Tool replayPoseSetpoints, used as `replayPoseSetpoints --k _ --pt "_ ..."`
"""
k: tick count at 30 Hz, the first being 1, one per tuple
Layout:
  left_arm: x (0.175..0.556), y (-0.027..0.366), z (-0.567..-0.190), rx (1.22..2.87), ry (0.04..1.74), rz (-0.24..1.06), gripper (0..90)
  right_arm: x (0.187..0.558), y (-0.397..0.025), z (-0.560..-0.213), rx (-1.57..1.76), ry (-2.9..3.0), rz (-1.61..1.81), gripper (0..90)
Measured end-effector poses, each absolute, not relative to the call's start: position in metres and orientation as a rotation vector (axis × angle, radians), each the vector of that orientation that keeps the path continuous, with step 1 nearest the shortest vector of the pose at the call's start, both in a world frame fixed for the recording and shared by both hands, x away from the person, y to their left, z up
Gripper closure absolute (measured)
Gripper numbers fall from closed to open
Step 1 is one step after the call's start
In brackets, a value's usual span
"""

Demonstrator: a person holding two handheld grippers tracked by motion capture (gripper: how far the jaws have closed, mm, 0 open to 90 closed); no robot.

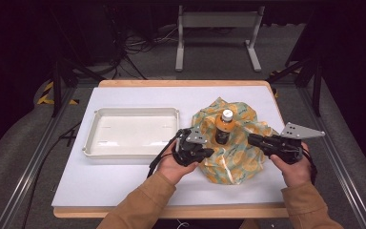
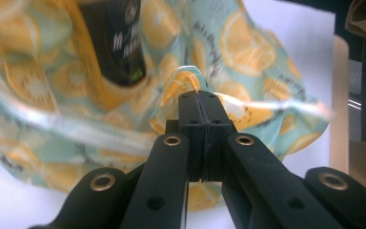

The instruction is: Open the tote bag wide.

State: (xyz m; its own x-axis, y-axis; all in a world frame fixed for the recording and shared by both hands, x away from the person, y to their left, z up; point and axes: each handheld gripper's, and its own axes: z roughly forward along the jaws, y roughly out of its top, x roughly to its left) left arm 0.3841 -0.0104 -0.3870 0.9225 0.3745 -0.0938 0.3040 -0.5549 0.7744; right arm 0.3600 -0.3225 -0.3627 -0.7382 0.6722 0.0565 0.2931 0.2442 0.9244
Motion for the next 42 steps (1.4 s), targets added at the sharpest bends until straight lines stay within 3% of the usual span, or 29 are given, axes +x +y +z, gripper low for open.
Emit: replayPoseSetpoints --k 6,12,32,42 --pt "0.384 -0.012 -0.397 2.216 0.509 0.091 89.5 0.370 -0.307 -0.371 0.883 2.206 1.471 79.1" --pt "0.383 -0.011 -0.403 2.239 0.521 0.089 89.5 0.383 -0.298 -0.388 0.923 2.225 1.377 71.4" --pt "0.387 -0.004 -0.418 2.238 0.577 0.072 89.1 0.386 -0.322 -0.433 1.066 2.414 1.060 42.8" --pt "0.390 0.000 -0.422 2.230 0.595 0.074 86.6 0.378 -0.336 -0.436 1.086 2.409 1.025 35.1"
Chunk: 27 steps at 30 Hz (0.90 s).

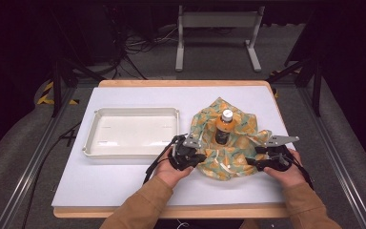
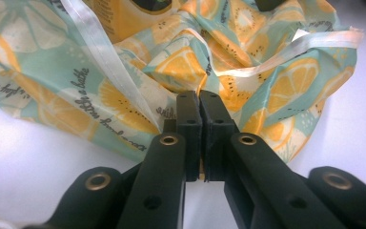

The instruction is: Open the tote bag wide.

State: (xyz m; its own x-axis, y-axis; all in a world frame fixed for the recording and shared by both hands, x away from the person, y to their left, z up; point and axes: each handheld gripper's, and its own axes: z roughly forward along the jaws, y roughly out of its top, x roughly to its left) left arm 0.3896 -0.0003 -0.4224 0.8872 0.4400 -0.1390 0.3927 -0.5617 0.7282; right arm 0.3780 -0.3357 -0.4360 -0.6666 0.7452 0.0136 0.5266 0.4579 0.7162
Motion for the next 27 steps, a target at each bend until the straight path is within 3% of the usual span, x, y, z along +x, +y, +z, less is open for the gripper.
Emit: replayPoseSetpoints --k 4,8,12,27 --pt "0.388 0.002 -0.419 2.195 0.578 0.073 76.0 0.376 -0.338 -0.435 1.077 2.405 1.034 33.5" --pt "0.385 0.008 -0.411 2.134 0.545 0.057 54.4 0.374 -0.338 -0.435 1.066 2.403 1.044 32.2" --pt "0.382 0.015 -0.399 2.078 0.528 0.077 44.3 0.373 -0.340 -0.434 1.064 2.399 1.049 31.1" --pt "0.388 0.027 -0.356 1.960 0.494 0.110 38.7 0.373 -0.341 -0.432 1.059 2.383 1.080 29.3"
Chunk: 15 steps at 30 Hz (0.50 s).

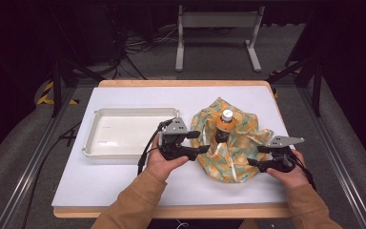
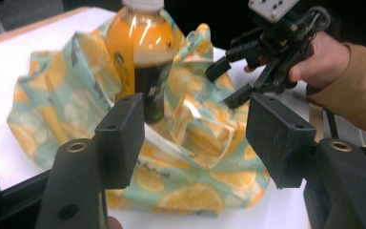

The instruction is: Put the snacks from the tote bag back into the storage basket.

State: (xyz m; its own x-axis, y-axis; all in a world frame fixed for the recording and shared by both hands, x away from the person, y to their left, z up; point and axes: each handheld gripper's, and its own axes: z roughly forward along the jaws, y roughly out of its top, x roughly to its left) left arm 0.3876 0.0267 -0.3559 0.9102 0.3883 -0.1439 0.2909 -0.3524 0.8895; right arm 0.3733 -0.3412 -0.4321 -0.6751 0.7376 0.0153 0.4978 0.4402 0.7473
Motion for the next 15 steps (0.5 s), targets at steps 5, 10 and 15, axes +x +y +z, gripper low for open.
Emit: replayPoseSetpoints --k 5,10,15 --pt "0.395 0.022 -0.350 1.945 0.470 0.126 37.0 0.374 -0.342 -0.432 1.057 2.377 1.094 28.7" --pt "0.402 0.016 -0.344 1.934 0.441 0.125 35.4 0.374 -0.343 -0.428 1.040 2.359 1.146 27.9" --pt "0.411 0.010 -0.339 1.916 0.422 0.131 32.9 0.373 -0.346 -0.425 1.018 2.338 1.191 26.7"
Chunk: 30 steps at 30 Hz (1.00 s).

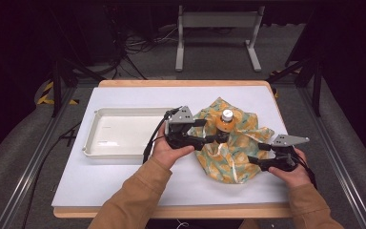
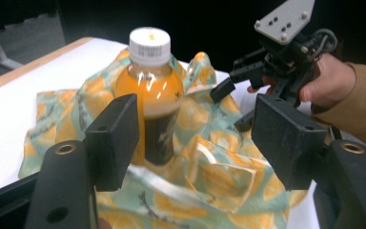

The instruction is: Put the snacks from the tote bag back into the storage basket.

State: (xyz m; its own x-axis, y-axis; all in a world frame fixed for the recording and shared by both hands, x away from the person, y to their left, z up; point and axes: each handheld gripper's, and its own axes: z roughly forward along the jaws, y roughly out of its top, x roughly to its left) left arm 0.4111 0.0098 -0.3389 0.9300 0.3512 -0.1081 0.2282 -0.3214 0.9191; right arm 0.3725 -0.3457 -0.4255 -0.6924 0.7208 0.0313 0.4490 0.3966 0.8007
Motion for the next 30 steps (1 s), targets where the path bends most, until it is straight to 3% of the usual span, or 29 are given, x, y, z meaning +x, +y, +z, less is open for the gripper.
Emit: replayPoseSetpoints --k 16,30 --pt "0.436 -0.015 -0.330 1.890 0.412 0.180 25.9 0.365 -0.352 -0.410 0.933 2.230 1.393 27.8" --pt "0.459 -0.037 -0.338 1.855 0.421 0.137 25.2 0.361 -0.357 -0.402 0.917 2.150 1.482 28.5"
